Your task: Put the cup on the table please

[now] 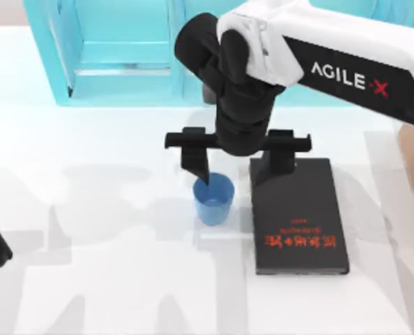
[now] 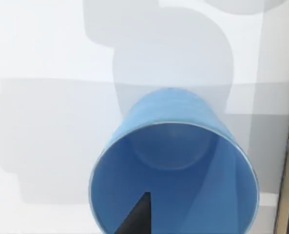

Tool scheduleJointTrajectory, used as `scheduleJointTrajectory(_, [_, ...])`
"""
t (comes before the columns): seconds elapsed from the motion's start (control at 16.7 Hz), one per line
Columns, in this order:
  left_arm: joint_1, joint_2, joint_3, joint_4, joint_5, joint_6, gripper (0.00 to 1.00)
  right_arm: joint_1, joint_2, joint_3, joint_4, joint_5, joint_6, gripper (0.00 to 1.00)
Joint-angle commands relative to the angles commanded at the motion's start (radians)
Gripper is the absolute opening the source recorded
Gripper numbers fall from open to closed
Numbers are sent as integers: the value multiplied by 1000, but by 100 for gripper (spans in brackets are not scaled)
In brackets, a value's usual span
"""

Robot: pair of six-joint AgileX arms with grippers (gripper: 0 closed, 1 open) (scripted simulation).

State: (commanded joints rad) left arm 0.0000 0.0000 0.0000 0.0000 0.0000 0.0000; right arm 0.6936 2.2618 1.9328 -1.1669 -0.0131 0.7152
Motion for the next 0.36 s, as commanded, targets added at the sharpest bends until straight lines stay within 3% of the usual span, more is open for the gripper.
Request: scheduleJointTrajectory(0.36, [0, 0, 0, 0, 0, 0, 100, 0, 0, 0, 0, 0, 0, 100])
